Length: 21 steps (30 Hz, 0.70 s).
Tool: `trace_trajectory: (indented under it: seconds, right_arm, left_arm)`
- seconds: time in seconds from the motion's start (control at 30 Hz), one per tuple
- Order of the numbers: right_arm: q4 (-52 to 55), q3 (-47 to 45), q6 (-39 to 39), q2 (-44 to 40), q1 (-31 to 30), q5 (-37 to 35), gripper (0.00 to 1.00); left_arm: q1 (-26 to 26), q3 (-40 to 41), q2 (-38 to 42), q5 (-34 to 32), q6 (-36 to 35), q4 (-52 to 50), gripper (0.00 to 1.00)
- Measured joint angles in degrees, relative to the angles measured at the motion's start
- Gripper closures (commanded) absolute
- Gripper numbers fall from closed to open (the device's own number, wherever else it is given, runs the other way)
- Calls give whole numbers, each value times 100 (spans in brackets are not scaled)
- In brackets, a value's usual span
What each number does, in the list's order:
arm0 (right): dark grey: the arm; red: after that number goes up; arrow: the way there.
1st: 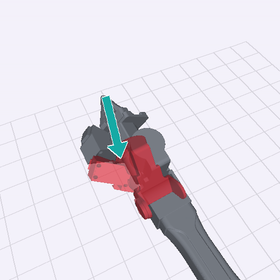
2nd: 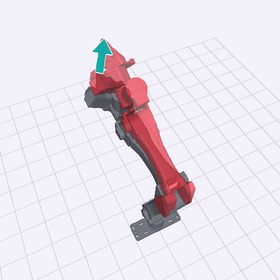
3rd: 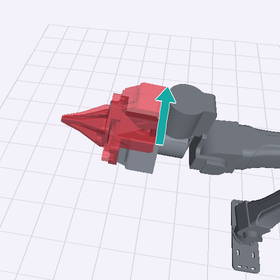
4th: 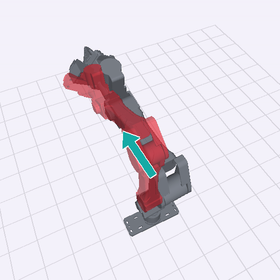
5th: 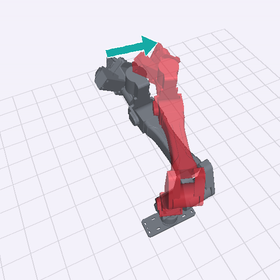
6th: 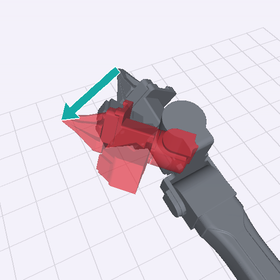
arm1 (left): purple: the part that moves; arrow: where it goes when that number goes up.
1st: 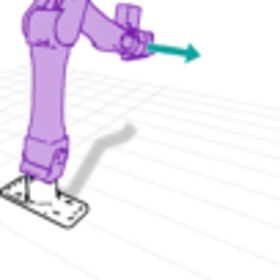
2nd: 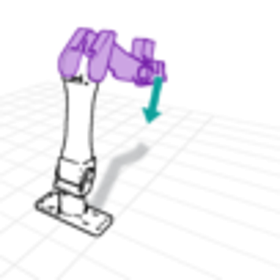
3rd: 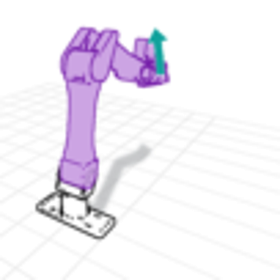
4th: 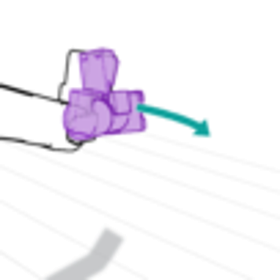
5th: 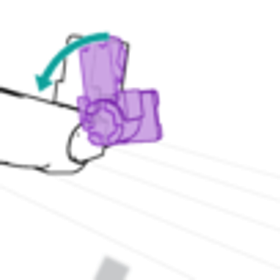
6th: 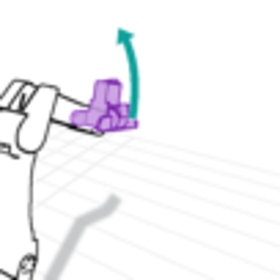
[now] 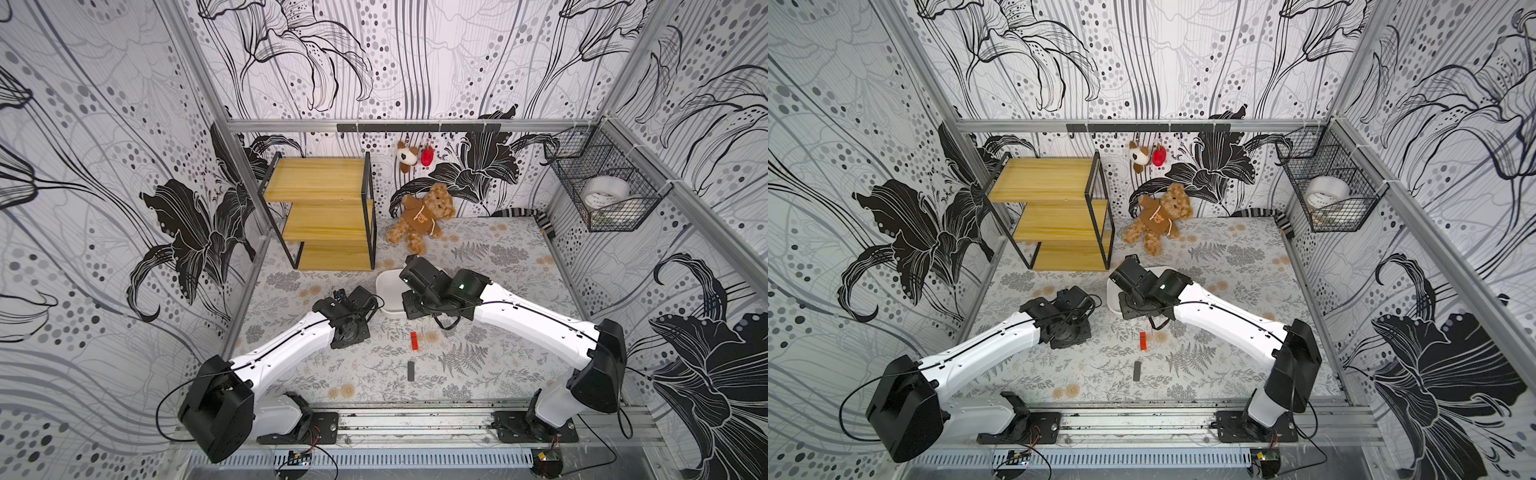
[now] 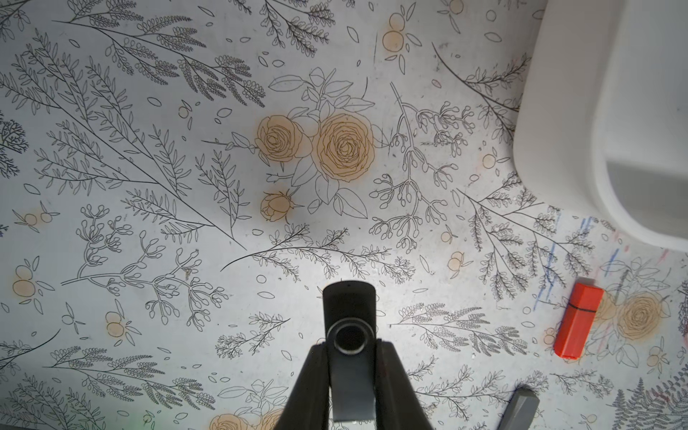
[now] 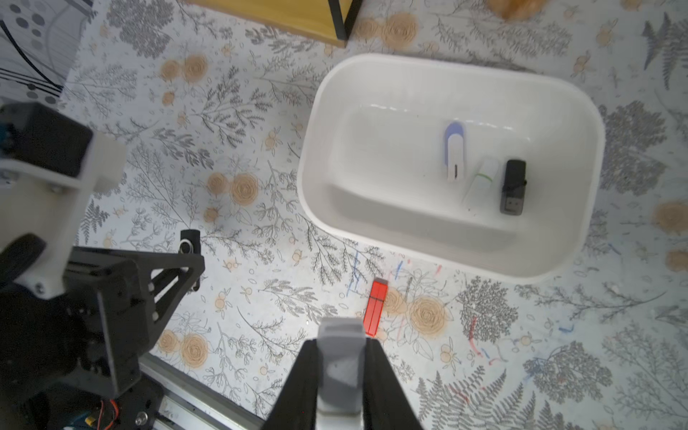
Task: Put the usb flash drive into the storage box
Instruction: Pick up the USB flash from the center of the board, then place the USB flash in the storage box.
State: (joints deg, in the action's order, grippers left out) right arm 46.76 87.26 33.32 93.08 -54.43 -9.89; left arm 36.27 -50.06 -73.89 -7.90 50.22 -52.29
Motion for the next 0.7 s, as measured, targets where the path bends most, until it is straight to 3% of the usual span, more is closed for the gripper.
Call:
trace_trajectory:
  seconds: [0.23, 0.43, 0.7]
  right_arm:
    - [-313, 345, -544, 1252, 791, 107, 100]
    - [-540, 883, -1021, 2361, 1110, 153, 100]
    - [-723, 1130, -1329, 2806, 1338, 203, 100]
  left_arm:
    - [-4, 42, 116, 15, 0, 17, 100]
    - [-4, 179, 127, 116, 0, 50, 100]
    - [-4, 181, 114, 153, 0, 120, 100]
